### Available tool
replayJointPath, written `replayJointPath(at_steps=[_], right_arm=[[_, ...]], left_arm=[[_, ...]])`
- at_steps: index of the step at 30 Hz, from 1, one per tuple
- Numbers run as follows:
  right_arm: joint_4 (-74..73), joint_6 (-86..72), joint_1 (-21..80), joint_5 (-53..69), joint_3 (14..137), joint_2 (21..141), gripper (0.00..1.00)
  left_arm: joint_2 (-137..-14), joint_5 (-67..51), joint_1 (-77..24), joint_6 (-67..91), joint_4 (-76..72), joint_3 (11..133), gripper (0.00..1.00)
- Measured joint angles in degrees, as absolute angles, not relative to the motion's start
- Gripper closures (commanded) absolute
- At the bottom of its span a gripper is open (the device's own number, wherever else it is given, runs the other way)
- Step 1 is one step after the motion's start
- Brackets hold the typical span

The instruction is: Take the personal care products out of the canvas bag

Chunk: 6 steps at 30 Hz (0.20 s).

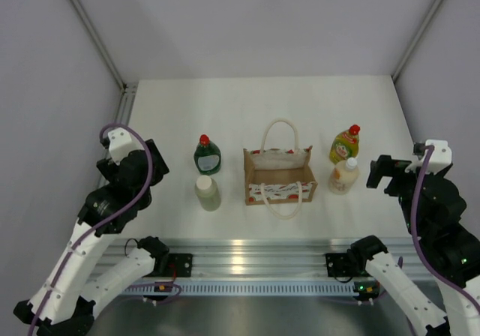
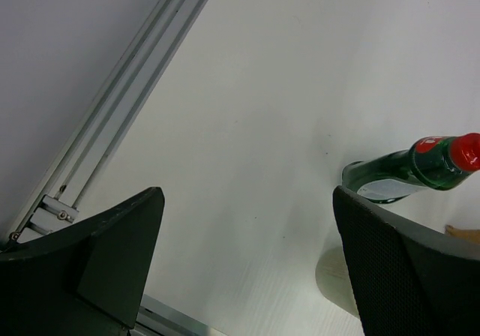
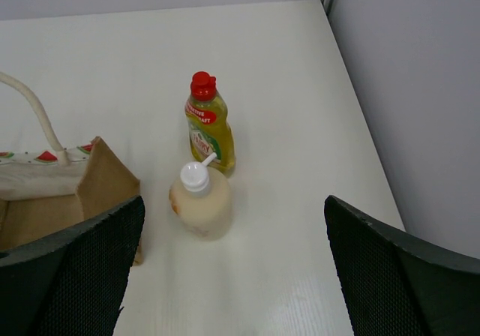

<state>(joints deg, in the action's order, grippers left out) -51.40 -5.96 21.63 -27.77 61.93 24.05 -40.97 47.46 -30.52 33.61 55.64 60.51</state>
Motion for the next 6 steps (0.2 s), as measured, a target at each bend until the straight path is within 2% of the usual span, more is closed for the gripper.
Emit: replayJointPath(at_steps=[6], right_arm=[[-51.8,-6.0,21.6,-27.7,61.9,24.1,0.01]], left_arm=[[-39.4,46.8,-30.5,33.9,55.8,59.9,0.02]])
